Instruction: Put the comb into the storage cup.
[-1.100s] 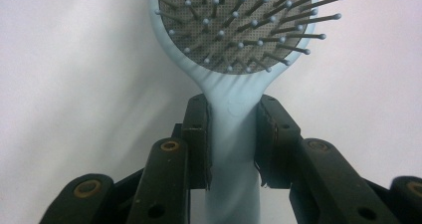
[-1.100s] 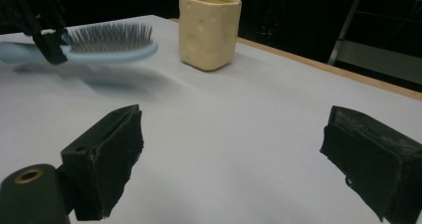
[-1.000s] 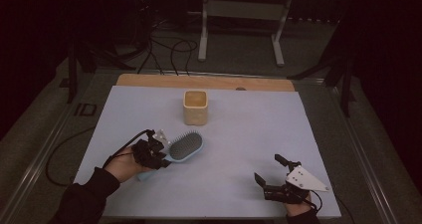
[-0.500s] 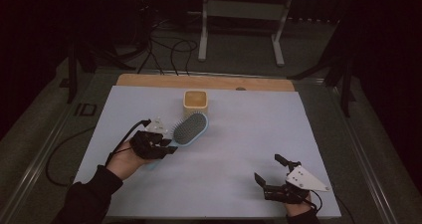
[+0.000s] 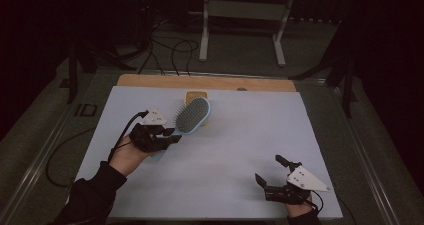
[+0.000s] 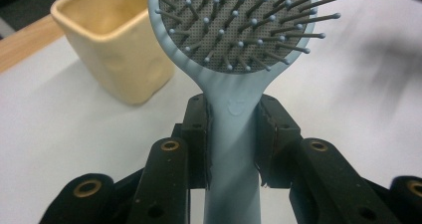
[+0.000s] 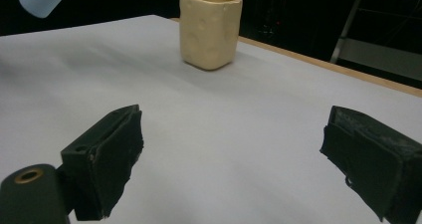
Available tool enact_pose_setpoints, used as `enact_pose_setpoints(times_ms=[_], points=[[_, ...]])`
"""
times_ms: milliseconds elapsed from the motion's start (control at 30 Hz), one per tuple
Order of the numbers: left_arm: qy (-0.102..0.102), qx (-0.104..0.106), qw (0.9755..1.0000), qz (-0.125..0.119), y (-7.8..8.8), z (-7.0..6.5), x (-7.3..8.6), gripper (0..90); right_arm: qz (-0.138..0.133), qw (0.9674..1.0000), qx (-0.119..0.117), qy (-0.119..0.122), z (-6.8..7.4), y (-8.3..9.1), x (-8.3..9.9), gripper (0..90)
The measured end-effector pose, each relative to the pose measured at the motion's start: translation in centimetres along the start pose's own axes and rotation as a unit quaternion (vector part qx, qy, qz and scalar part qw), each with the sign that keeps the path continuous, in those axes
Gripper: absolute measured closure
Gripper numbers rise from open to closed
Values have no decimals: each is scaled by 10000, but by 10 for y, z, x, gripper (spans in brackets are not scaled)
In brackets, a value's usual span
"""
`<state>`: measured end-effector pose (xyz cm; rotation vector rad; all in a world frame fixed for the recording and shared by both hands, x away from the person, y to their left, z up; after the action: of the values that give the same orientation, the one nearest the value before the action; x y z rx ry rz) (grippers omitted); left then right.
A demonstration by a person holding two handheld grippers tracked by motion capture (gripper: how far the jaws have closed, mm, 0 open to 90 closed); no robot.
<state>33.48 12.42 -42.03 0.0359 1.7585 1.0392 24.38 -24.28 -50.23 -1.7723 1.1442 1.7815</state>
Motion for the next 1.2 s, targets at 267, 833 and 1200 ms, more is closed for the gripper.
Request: enact_pose_setpoints(times_ms=[267, 833, 1200], points=[[132, -63, 9993, -359, 2, 6, -17, 701, 9, 10000, -10, 7, 0, 0, 0, 86], [260, -174, 9947, -976, 1, 8, -54, 700, 23, 10000, -6, 2, -1, 0, 1, 86], [337, -172, 9909, -1294, 2, 9, -77, 700, 7, 10000, -6, 17, -1, 1, 1, 85]])
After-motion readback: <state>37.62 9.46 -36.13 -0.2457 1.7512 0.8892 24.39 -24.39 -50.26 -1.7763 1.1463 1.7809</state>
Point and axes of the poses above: each handheld gripper's, and its own axes: y roughly backward along the jaws, x roughly out of its underside, z roughly to its left, the point moved 4 cm from there along -y, roughly forward along the jaws, and after that the axes turned 4 degrees about y, right-handed, at the moved point
